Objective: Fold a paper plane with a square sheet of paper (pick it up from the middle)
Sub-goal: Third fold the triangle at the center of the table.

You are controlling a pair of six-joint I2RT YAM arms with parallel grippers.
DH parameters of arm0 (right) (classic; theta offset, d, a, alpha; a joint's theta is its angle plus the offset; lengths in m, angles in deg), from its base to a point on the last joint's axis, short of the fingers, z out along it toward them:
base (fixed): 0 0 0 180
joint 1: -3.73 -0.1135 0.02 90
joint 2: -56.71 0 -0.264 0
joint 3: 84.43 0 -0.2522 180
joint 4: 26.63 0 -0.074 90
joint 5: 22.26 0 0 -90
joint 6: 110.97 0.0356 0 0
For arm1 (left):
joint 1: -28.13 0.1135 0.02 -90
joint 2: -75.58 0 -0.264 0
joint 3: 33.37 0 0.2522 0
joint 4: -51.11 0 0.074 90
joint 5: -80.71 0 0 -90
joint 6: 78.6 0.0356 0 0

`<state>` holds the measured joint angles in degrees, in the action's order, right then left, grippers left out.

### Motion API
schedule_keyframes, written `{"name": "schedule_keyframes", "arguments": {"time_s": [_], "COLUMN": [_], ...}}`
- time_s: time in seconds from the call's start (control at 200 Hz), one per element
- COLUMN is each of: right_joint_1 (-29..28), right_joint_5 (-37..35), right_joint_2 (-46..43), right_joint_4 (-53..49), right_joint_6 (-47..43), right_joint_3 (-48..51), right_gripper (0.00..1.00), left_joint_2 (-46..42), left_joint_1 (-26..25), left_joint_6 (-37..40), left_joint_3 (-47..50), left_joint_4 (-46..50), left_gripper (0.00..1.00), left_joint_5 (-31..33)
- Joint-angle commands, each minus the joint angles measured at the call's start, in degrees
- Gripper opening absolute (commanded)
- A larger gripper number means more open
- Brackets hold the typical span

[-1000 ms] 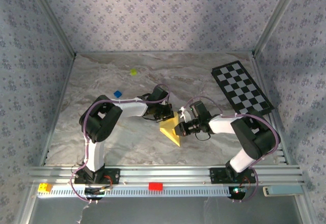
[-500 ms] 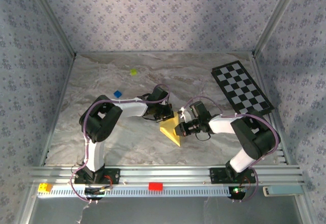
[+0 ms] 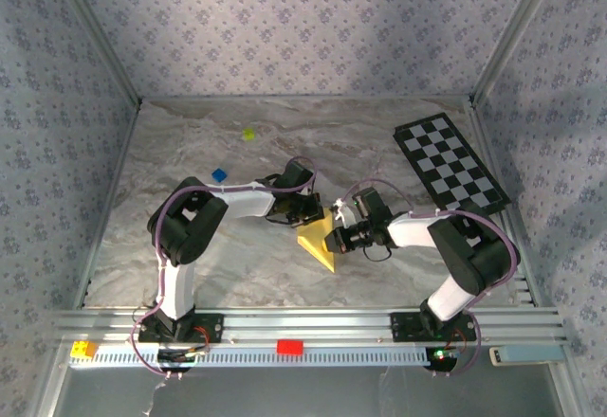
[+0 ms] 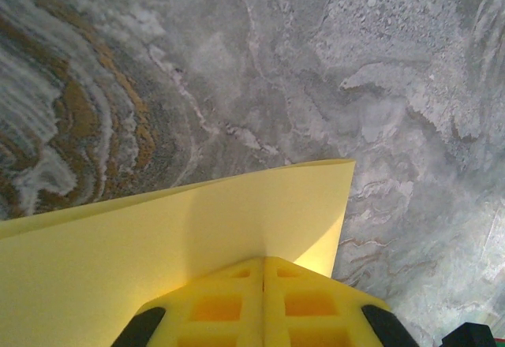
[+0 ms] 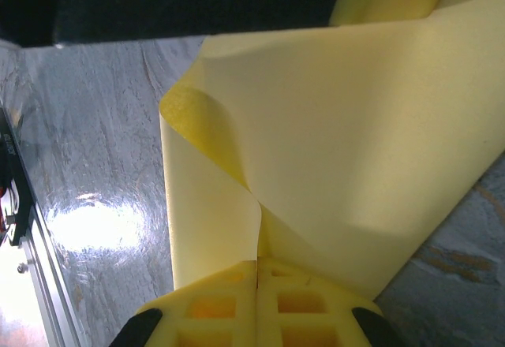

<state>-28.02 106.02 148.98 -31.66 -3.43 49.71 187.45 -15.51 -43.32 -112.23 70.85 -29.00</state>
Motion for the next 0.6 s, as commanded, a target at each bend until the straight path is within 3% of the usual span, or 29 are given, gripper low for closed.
{"name": "schedule_keyframes", "arguments": {"time_s": [0.0,0.18,0.35,0.45,0.595], "right_joint_1": [0.0,0.0,0.0,0.1,0.1], "right_joint_5": [-2.5,-2.3,-2.0,-1.8,-1.8], "right_joint_2": [1.2,1.6,2.1,2.6,2.6], "right_joint_4": [-1.6,-1.5,-0.8,-0.4,-0.5], "right_joint_6": [-1.3,-1.4,-1.0,-0.8,-0.7], "right_joint_3": [0.3,0.5,0.6,0.6,0.5], "right_gripper": [0.0,0.0,0.0,0.0,0.0], "left_joint_2": [-0.5,-3.8,-10.0,-15.6,-23.3], "left_joint_1": [-0.2,0.4,0.6,0.3,-1.7], "left_joint_6": [0.9,3.5,2.8,0.5,-5.5], "left_joint_3": [-0.5,-4.0,-0.9,5.4,17.9], "left_joint_4": [2.3,4.9,3.3,-1.5,-13.8], "left_gripper": [0.12,0.28,0.41,0.37,0.19], "left_joint_5": [2.6,6.1,9.4,10.0,9.1]}}
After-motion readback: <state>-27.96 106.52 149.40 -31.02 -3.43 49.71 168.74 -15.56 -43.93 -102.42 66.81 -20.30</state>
